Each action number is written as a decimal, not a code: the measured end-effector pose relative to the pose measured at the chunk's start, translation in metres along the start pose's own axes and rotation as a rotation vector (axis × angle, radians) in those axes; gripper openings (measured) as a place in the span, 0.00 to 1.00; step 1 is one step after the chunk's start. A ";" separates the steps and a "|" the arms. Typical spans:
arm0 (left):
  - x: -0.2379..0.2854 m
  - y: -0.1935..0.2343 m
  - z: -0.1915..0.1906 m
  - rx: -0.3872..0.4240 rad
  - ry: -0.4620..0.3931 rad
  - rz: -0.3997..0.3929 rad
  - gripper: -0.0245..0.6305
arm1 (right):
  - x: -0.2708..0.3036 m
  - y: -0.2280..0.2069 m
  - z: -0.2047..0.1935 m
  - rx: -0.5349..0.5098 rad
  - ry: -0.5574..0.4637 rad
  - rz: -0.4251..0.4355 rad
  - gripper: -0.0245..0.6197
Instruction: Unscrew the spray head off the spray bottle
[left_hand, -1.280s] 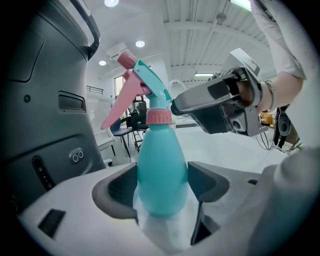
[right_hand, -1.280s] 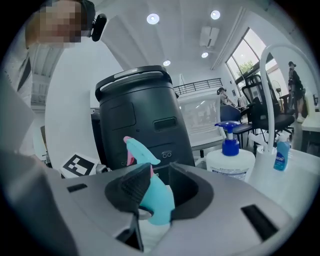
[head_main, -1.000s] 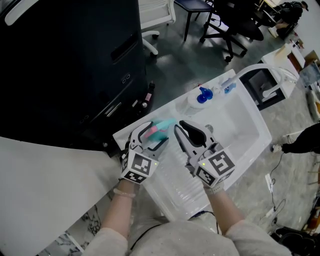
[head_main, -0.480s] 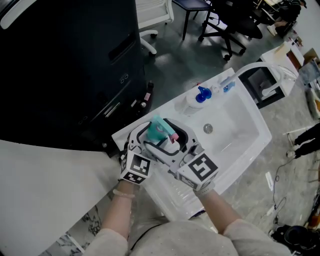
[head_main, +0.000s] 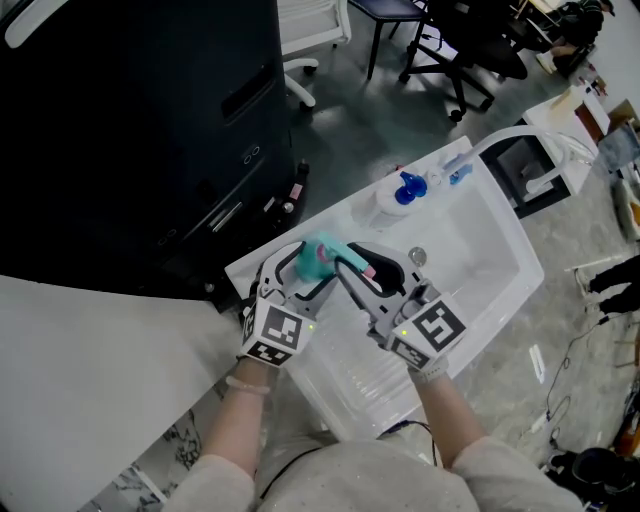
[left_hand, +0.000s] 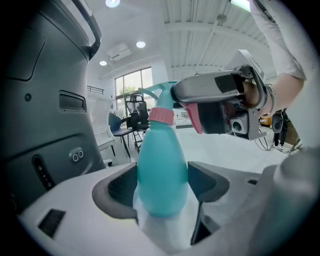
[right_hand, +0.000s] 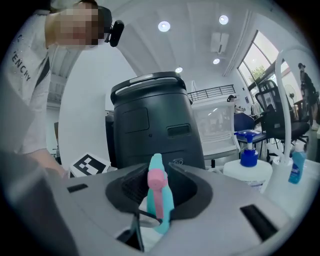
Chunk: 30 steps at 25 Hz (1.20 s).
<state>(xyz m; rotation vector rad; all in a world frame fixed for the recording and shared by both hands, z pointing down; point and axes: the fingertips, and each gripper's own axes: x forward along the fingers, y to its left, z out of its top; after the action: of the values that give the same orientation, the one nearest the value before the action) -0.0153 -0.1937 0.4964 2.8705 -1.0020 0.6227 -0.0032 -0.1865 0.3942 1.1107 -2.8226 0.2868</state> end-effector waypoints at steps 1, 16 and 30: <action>0.000 0.000 0.000 0.000 -0.001 0.000 0.53 | -0.002 -0.002 0.000 -0.012 0.005 0.010 0.20; 0.000 -0.001 -0.002 0.019 -0.012 0.004 0.53 | -0.016 0.002 0.043 -0.070 -0.046 0.077 0.15; 0.003 0.001 -0.006 0.081 0.026 0.040 0.53 | -0.053 0.015 0.112 -0.133 -0.124 0.085 0.15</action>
<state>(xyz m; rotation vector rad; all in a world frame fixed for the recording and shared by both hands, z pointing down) -0.0159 -0.1947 0.5027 2.9101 -1.0566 0.7181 0.0235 -0.1639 0.2738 1.0175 -2.9509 0.0365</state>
